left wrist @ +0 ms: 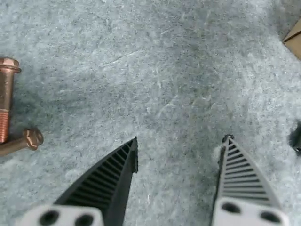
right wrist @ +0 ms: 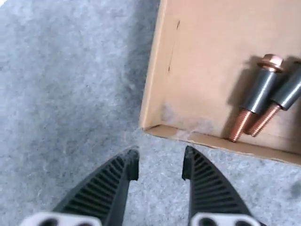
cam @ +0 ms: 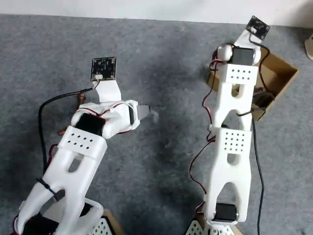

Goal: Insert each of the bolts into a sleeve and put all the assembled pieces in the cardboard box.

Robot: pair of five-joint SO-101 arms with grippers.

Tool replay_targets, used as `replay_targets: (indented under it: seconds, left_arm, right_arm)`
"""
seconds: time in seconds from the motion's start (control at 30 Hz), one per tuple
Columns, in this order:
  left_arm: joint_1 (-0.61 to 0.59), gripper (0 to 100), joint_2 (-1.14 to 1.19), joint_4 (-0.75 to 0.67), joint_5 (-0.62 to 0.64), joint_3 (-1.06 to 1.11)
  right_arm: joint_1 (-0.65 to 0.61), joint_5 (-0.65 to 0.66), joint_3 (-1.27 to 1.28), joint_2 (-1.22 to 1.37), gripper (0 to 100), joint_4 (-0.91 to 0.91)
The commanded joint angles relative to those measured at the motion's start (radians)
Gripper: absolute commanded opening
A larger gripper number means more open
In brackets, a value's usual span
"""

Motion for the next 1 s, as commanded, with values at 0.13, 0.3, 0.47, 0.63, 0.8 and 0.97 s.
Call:
replay_targets:
  seconds: [0.13, 0.3, 0.47, 0.63, 0.8, 0.97]
  left_arm:
    - [-0.050, 27, -0.013, 0.002, 0.003, -0.051]
    - [-0.110, 27, -0.004, 0.005, 0.003, -0.051]
    - [-0.153, 27, -0.004, 0.005, 0.003, -0.042]
    - [-0.202, 27, -0.004, 0.000, 0.003, -0.038]
    - [-0.213, 27, -0.004, 0.000, 0.003, -0.036]
    - [-0.214, 27, -0.004, 0.000, 0.009, -0.027]
  right_arm:
    - [-0.036, -0.008, -0.148, 0.104, 13.4, 0.018]
    - [-0.036, -0.006, -0.147, 0.114, 13.4, 0.019]
    - [-0.045, -0.005, -0.147, 0.113, 13.4, 0.021]
    - [-0.025, 0.002, -0.147, 0.039, 13.4, 0.021]
    - [-0.018, 0.077, -0.073, -0.058, 13.4, 0.022]
    - [-0.039, 0.052, 0.321, -0.275, 13.4, 0.021]
